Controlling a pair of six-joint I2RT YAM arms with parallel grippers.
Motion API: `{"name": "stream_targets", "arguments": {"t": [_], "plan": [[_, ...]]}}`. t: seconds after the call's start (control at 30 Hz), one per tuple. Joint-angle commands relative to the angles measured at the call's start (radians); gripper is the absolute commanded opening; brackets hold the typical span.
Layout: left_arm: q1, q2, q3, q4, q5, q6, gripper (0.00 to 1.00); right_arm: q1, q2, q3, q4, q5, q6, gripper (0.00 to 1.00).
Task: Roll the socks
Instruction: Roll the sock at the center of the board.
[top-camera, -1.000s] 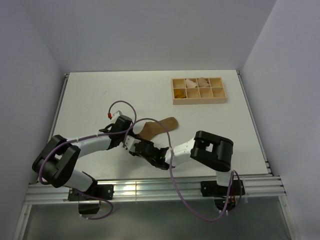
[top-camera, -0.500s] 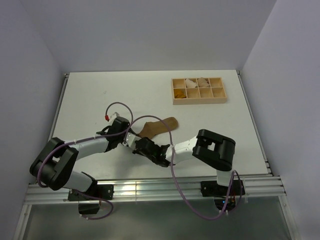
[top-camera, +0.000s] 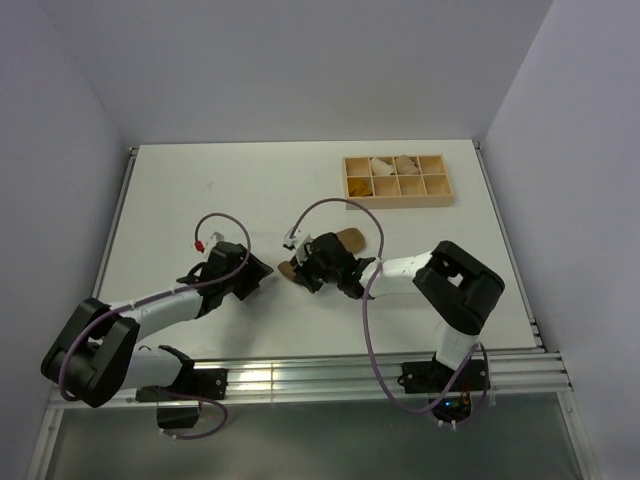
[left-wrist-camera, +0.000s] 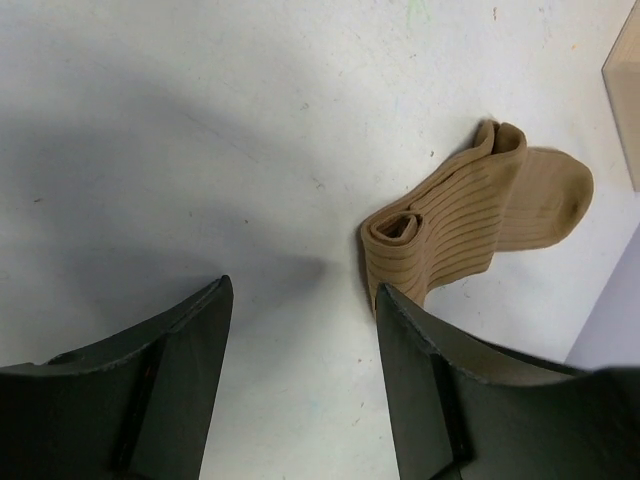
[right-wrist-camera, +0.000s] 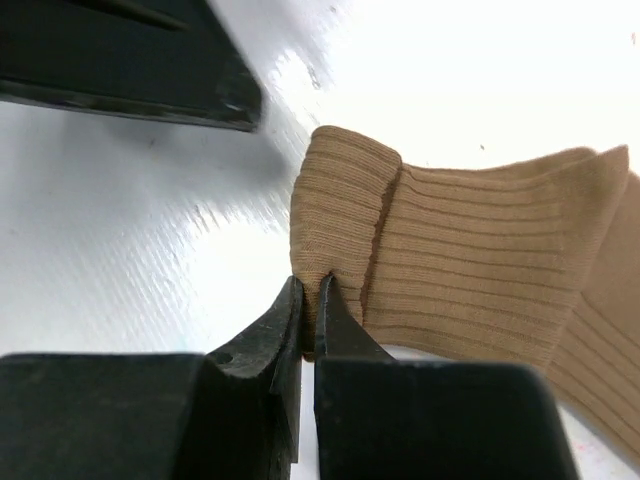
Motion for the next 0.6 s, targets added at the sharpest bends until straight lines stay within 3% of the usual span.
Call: {"name": "stream_targets", "arguments": {"t": [0.0,0.3,0.57], "plan": [[0.005,-0.029,-0.029,0.059,0.022,-0.026,0.65,-0.069,-0.011,-0.040,-0.076,-0.197,0.088,0.00],[0.004,0.010,-0.032,0.204,0.116,0.003,0.65,-0.272,0.029,-0.042,-0.028,-0.508,0.295,0.00],[-0.007,0.115,-0.020,0.337,0.194,0.024,0.64,-0.396,0.157,-0.120,0.300,-0.720,0.639,0.00]]}}
